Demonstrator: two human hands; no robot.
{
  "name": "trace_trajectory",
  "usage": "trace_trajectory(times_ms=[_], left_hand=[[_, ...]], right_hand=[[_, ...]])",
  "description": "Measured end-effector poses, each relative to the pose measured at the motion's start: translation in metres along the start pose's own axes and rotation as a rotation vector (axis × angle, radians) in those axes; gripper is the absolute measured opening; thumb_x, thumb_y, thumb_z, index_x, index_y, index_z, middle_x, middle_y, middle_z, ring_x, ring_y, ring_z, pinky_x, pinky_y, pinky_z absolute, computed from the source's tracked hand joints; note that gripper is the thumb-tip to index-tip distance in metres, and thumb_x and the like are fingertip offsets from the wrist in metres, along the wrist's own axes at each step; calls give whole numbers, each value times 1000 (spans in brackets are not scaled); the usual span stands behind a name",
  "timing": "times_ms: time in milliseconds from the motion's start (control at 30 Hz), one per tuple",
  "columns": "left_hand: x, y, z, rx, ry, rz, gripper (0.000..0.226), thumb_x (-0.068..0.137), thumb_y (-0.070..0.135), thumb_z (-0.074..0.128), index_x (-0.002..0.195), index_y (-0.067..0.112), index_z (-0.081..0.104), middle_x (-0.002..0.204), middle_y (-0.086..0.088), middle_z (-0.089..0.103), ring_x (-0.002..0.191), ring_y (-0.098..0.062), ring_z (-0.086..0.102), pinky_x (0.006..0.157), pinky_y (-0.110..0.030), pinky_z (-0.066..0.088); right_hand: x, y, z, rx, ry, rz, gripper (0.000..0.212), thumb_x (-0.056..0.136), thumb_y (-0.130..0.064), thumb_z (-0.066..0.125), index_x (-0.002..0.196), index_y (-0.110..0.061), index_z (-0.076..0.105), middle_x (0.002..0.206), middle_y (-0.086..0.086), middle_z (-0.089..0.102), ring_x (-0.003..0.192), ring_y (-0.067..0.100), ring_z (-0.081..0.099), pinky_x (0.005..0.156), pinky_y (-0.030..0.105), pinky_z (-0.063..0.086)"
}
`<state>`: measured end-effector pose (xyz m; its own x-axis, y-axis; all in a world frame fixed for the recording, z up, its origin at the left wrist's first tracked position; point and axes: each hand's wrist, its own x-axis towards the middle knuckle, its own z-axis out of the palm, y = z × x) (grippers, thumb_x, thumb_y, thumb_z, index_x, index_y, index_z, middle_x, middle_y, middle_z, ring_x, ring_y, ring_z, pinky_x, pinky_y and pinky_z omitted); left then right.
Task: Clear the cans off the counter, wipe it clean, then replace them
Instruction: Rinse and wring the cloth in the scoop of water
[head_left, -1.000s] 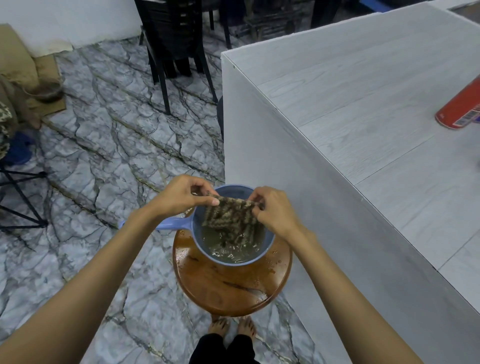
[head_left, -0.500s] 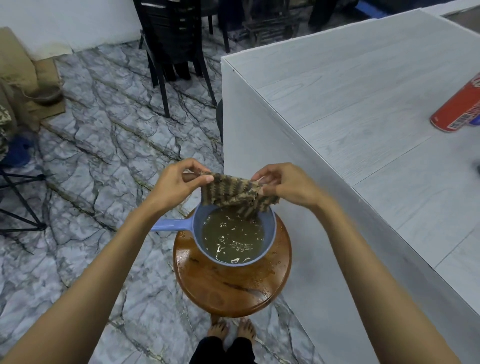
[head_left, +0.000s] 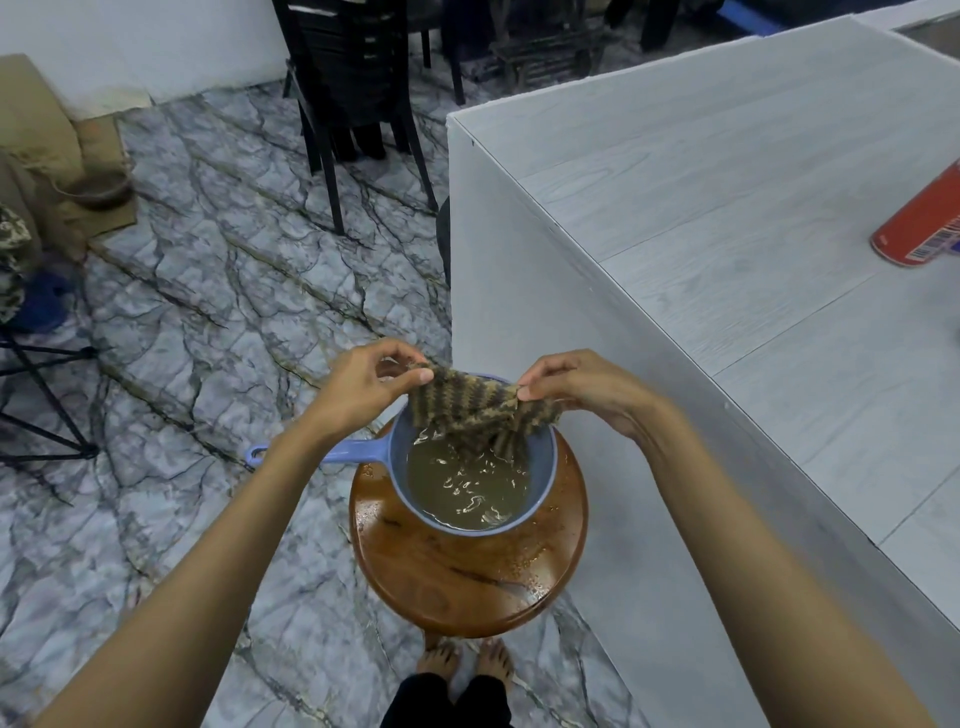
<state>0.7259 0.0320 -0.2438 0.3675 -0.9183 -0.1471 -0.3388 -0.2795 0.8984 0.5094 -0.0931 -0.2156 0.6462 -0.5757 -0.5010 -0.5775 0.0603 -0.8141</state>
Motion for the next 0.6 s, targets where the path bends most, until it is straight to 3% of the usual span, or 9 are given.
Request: trace_trajectory(times_ms=[100,200,333,467,600], left_hand=[[3,-2,-1,69,-32,74,7,81,21,67,82,27,63,90,10,64,90,-7,60,77,-24,46],[3,-5,0,116,-40,123,7,83,20,65,86,25,62,88,14,60,87,-5,57,75,-22,44],[1,-7,2,86,0,107,7,84,20,64,86,26,62,87,15,62,85,-2,56,70,-20,42],[0,-2,4,53,-11,74,5,84,21,64,86,25,61,89,9,64,79,1,56,67,-19,42],[0,13,-1,-95,-4,46,6,83,17,64,86,21,62,85,7,67,80,-1,62,74,-11,47]], right_hand=[[3,-5,6,74,124,68,12,76,-19,67,64,-19,62,71,-5,59,67,7,51,59,17,40],[4,-7,11,-52,224,-35,17,78,-18,64,62,-18,59,73,-2,58,68,8,48,59,21,36],[2,-5,14,-166,194,-128,9,88,-18,58,85,-15,66,83,-8,59,80,6,52,68,21,38],[2,-3,14,-230,190,-122,14,92,-20,52,101,-13,62,104,5,63,94,14,51,81,26,34],[-2,-14,8,-215,264,-191,8,90,-19,55,93,-17,62,94,5,70,79,8,54,67,19,40]])
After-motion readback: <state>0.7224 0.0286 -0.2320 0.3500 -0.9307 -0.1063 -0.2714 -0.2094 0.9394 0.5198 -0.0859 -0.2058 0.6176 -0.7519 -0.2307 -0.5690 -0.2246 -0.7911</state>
